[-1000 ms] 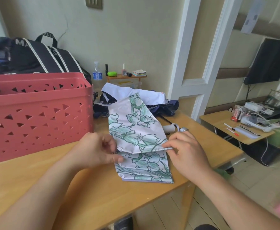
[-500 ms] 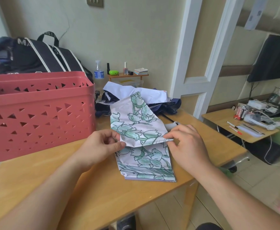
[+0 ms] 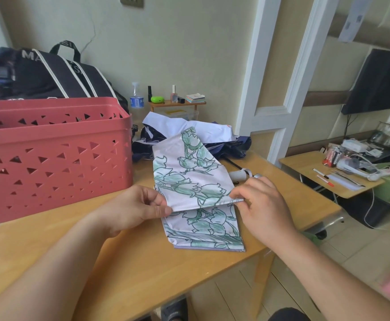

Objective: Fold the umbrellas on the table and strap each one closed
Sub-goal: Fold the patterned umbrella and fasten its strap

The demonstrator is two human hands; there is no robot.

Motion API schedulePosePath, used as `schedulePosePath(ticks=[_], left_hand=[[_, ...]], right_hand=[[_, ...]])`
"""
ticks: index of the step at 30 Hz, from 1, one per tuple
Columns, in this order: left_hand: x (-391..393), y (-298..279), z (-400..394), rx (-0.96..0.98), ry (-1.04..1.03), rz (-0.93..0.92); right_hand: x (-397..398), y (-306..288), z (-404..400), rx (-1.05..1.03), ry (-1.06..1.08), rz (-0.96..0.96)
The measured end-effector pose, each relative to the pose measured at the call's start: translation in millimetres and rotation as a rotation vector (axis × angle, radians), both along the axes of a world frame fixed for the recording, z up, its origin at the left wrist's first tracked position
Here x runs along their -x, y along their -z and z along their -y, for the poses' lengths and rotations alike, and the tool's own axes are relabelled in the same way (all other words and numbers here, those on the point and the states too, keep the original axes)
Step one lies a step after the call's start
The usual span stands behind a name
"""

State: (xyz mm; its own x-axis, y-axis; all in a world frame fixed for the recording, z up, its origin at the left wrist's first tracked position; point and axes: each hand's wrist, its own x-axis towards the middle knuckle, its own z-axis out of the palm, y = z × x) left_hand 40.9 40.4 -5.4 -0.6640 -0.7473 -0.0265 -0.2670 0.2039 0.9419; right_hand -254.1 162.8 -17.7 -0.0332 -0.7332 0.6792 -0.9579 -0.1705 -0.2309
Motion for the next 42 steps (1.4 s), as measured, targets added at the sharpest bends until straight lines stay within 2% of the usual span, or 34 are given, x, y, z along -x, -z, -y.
schedulePosePath(ticks=[2, 4, 7, 9, 11, 16, 19, 22, 25, 27, 30, 32, 38, 40, 42], left_hand=[[-3, -1, 2, 0.074, -0.011, 0.106], [0, -2, 3, 0.198, -0.115, 0.155], [25, -10, -4, 0.577, -0.299, 0.123], [51, -18, -9, 0.794, -0.235, 0.135], [75, -22, -5, 0.896, -0.126, 0.259], [109, -8, -5, 0.883, 0.074, 0.891], [107, 17, -9, 0.896, 0.112, 1.076], [113, 27, -8, 0.95, 0.129, 1.1], [115, 25, -10, 0.949, 0.134, 1.131], [115, 23, -13, 0.959, 0.115, 1.175], [116, 19, -27, 1.105, 0.077, 1.212], [120, 18, -36, 1.201, 0.121, 1.199], [125, 17, -41, 0.976, 0.169, 1.197], [125, 19, -41, 0.919, 0.194, 1.176], [124, 21, -41, 0.874, 0.221, 1.154]], right_hand=[[2, 5, -5, 0.023, -0.043, -0.06], [0, 10, -11, 0.026, -0.081, -0.118], [-6, 15, -19, 0.018, -0.113, -0.182], [-9, 17, -23, -0.001, -0.136, -0.204], [-11, 20, -26, -0.041, -0.165, -0.222], [-18, 25, -29, -0.331, -0.127, -0.169], [-21, 14, -30, -0.503, -0.136, -0.163], [-12, -1, -16, -0.523, -0.126, -0.009], [3, -1, 15, -0.426, 0.046, 0.111], [8, 2, 34, -0.491, 0.137, 0.172], [8, 8, 51, -0.57, 0.176, 0.169], [7, 9, 56, -0.565, 0.199, 0.151], [10, -9, 56, -0.555, 0.262, 0.219], [2, -15, 55, -0.492, 0.332, 0.147], [-11, -14, 57, -0.417, 0.262, 0.067]])
